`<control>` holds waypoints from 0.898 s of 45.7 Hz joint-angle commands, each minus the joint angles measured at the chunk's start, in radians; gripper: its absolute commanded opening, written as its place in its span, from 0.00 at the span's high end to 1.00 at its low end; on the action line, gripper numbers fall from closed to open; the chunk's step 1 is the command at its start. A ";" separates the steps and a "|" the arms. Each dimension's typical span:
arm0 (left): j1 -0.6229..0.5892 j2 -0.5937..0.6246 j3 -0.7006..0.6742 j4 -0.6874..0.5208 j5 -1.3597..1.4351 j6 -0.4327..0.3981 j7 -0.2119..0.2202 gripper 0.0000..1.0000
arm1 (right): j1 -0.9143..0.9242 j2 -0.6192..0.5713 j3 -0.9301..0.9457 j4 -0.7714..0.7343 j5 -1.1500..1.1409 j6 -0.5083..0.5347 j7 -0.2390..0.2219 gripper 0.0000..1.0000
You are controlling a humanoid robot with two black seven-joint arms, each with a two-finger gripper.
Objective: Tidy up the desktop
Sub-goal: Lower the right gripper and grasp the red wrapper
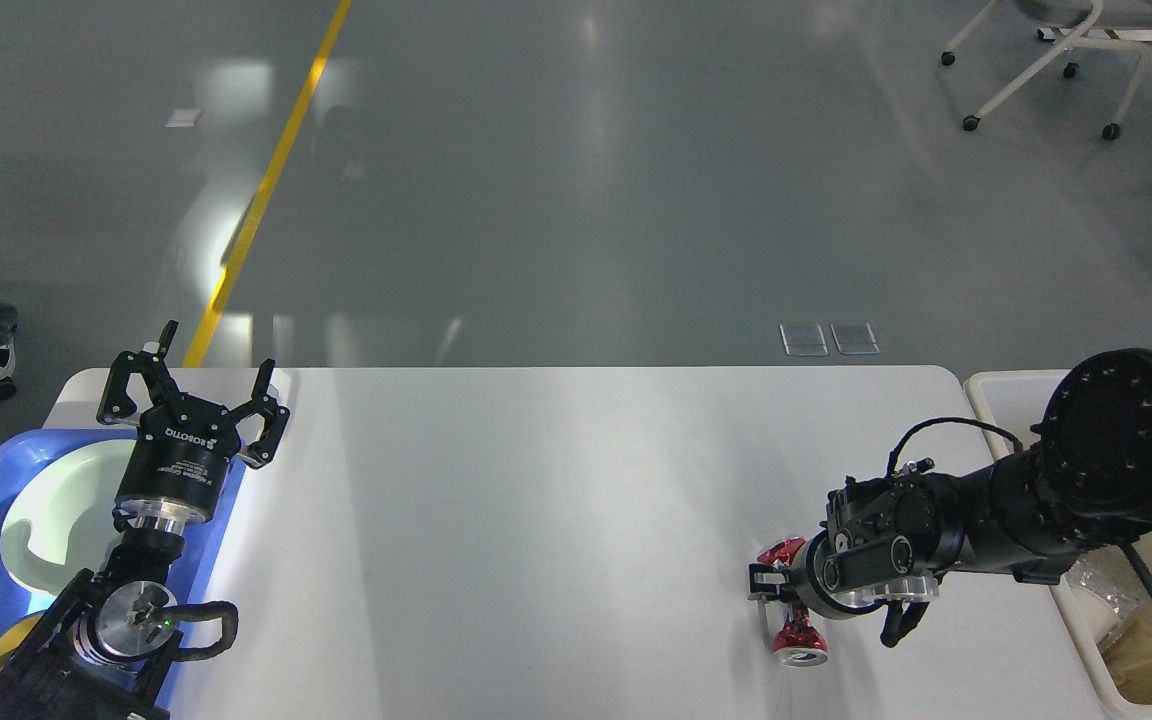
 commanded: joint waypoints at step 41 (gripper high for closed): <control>0.000 0.000 0.000 0.000 0.000 0.000 0.000 0.03 | 0.229 -0.118 -0.012 0.172 0.067 0.190 0.000 1.00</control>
